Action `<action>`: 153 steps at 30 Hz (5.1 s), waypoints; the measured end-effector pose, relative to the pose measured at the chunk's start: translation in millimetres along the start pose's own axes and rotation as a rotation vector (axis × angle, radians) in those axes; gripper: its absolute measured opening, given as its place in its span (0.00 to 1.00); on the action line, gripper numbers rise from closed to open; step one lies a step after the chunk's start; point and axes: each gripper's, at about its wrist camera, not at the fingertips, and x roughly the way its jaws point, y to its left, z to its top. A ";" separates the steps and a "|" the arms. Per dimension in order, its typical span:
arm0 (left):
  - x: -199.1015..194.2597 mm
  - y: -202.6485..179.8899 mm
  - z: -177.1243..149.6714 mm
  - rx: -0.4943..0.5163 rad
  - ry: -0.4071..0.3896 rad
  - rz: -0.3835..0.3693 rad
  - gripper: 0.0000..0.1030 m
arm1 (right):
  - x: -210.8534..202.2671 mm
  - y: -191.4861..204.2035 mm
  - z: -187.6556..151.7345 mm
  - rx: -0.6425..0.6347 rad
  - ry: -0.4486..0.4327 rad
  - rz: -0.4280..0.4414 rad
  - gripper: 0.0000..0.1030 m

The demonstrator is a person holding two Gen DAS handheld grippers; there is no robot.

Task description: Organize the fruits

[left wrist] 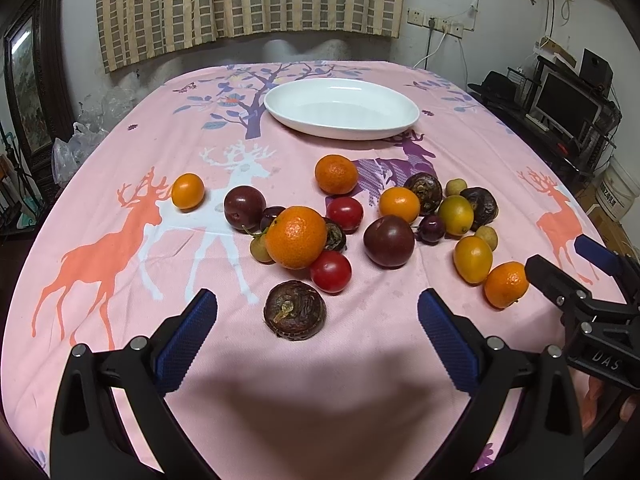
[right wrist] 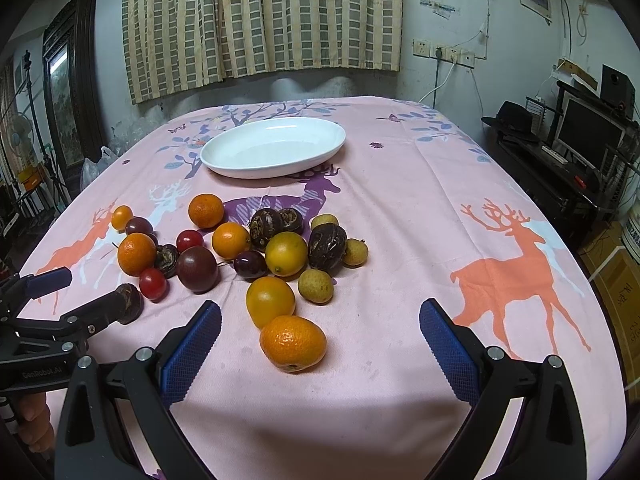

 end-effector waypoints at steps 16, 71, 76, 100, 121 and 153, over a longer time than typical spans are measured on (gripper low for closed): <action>7.3 8.0 -7.9 0.000 0.026 0.016 0.96 | 3.0 -6.7 -3.8 0.002 0.011 -0.010 0.97; 180.6 0.0 212.3 0.057 0.115 0.022 0.39 | 201.0 41.8 171.2 -0.206 0.135 0.127 0.40; 188.3 3.9 203.5 0.019 0.133 0.031 0.67 | 214.3 36.7 167.7 -0.163 0.164 0.117 0.54; 37.5 48.9 30.3 0.017 0.052 0.022 0.88 | 43.6 13.6 8.1 -0.196 0.228 0.243 0.58; 46.4 32.2 24.5 0.054 0.086 -0.023 0.74 | 56.3 20.9 3.0 -0.117 0.239 0.256 0.35; 161.0 17.9 194.9 0.010 0.058 0.026 0.41 | 161.8 44.7 164.7 -0.228 0.089 0.167 0.36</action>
